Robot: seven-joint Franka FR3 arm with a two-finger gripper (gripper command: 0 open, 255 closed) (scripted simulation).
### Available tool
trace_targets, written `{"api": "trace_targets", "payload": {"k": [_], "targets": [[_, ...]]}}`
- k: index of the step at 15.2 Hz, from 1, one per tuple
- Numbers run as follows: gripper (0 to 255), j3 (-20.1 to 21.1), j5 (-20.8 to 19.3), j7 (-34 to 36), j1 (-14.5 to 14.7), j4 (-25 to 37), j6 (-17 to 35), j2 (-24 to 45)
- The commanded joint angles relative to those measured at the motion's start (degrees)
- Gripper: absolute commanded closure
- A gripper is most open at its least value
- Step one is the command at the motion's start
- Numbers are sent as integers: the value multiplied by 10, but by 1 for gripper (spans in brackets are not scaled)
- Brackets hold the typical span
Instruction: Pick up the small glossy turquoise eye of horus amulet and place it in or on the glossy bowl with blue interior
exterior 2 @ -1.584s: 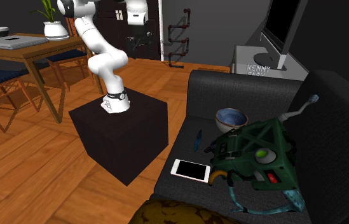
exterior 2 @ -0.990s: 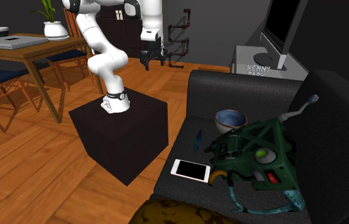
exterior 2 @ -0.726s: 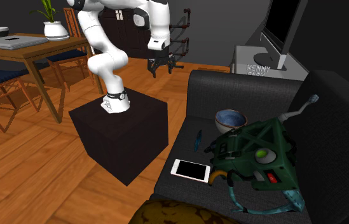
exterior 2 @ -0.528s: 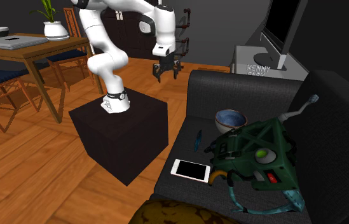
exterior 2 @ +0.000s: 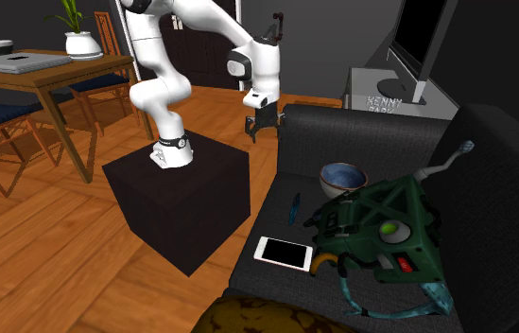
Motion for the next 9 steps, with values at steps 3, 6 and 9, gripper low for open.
{"api": "trace_targets", "payload": {"k": [3,6,9], "targets": [[0,8,-42,95,-10,43,62,96],[0,-1,-79,164,-9,81,96,163],[0,-18,-113,229,-1,125,122,228]]}}
